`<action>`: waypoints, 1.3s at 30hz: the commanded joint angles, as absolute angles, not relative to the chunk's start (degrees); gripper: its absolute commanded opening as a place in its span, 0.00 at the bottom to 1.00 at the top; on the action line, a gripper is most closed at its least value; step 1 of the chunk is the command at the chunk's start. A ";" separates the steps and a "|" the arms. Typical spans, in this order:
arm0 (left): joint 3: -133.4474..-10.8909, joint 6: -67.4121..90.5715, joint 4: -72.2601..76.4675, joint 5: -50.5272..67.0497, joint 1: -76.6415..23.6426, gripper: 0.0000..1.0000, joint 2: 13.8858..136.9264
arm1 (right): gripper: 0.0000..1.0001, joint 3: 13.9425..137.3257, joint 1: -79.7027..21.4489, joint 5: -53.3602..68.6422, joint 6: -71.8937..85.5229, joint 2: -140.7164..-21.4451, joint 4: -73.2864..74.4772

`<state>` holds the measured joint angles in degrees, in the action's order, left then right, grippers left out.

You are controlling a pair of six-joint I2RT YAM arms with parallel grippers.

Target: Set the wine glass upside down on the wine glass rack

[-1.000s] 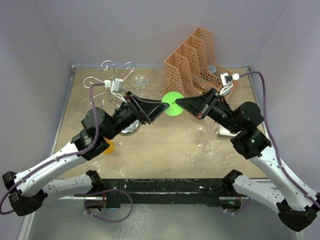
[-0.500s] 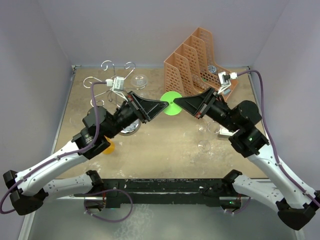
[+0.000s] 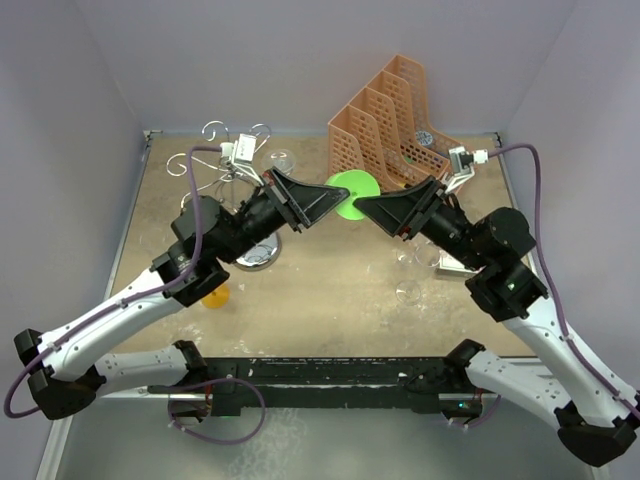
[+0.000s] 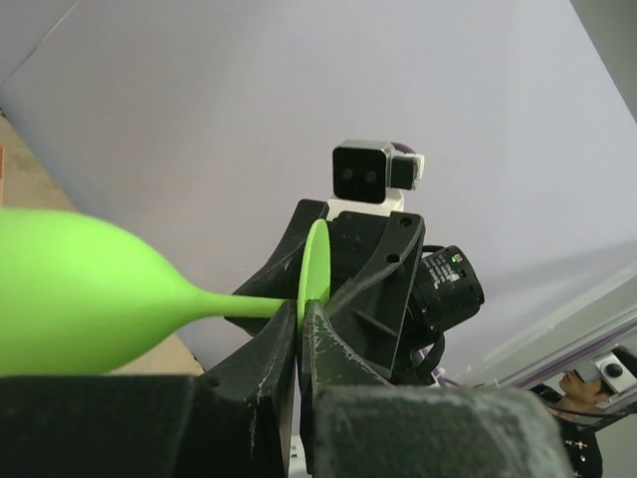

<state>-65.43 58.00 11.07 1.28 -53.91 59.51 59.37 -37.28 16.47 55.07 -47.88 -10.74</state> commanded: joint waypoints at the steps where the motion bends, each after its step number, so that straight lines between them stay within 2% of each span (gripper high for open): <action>1: -73.51 57.51 12.33 0.84 -54.14 0.00 60.64 | 0.53 61.95 -37.50 10.38 51.25 -44.12 -8.57; 4: -82.58 54.24 6.60 0.51 -54.12 0.00 63.79 | 0.62 60.75 -37.49 6.67 50.65 -40.90 -9.13; 8: -91.90 49.31 -2.05 -4.10 -53.73 0.00 66.69 | 0.67 58.90 -37.53 4.03 51.64 -36.12 -11.59; 13: -100.98 45.73 -9.45 -8.28 -50.31 0.00 69.57 | 0.68 58.47 -37.46 2.34 50.12 -33.69 -12.17; 18: -106.98 44.32 -13.53 -10.45 -41.61 0.00 71.27 | 0.68 58.42 -37.53 2.43 49.34 -34.38 -12.58; 25: -114.91 39.28 -16.56 -18.29 -38.87 0.00 75.23 | 0.67 58.27 -37.46 3.33 49.44 -36.86 -13.77; 30: -115.02 39.89 -17.91 -19.38 -32.59 0.00 76.31 | 0.67 58.15 -37.48 3.56 49.41 -38.17 -14.22; 39: -105.79 47.70 -13.51 -5.44 -9.56 0.00 75.11 | 0.67 58.48 -37.47 4.18 48.95 -39.79 -14.17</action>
